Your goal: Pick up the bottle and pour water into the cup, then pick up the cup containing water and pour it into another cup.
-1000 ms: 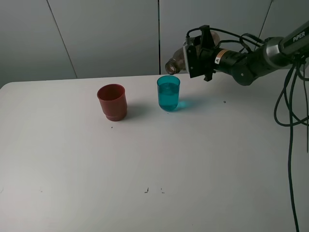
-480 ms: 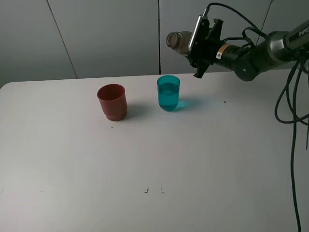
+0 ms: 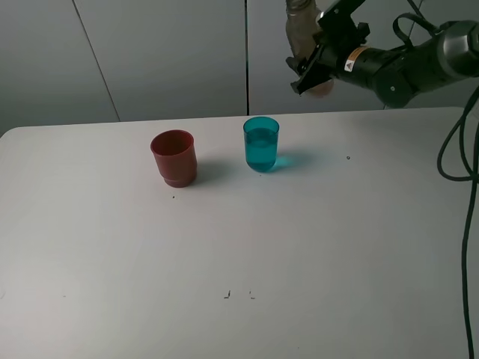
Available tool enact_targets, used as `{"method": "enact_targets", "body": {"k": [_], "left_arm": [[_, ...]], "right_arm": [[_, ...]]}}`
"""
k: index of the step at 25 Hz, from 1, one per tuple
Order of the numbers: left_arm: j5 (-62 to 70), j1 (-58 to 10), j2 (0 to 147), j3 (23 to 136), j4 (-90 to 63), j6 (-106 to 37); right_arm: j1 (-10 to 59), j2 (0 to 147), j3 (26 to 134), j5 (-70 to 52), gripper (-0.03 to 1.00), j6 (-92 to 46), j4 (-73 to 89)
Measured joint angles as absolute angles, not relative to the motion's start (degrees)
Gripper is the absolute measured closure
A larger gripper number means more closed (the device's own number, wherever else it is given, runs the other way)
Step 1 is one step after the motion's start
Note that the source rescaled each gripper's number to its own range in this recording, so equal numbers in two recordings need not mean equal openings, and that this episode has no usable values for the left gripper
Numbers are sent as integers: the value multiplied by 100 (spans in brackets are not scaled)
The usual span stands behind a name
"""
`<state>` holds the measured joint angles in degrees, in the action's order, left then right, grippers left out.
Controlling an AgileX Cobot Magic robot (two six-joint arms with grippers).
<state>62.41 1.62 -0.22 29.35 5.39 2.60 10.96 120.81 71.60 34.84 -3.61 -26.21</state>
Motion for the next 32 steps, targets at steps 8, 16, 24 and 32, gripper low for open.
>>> {"method": "enact_targets", "body": {"k": [8, 16, 24, 32], "left_arm": [[6241, 162, -22, 2935, 539, 260], [6241, 162, -22, 2935, 539, 260], [6241, 162, -22, 2935, 539, 260], [6241, 162, -22, 2935, 539, 260]], "right_arm": [[978, 12033, 6631, 3706, 97, 780, -2350], [460, 12033, 6456, 3995, 97, 1641, -2376], [-27, 12127, 6456, 4052, 97, 1955, -2507], [-174, 12602, 6456, 4190, 97, 1578, -2530]]}}
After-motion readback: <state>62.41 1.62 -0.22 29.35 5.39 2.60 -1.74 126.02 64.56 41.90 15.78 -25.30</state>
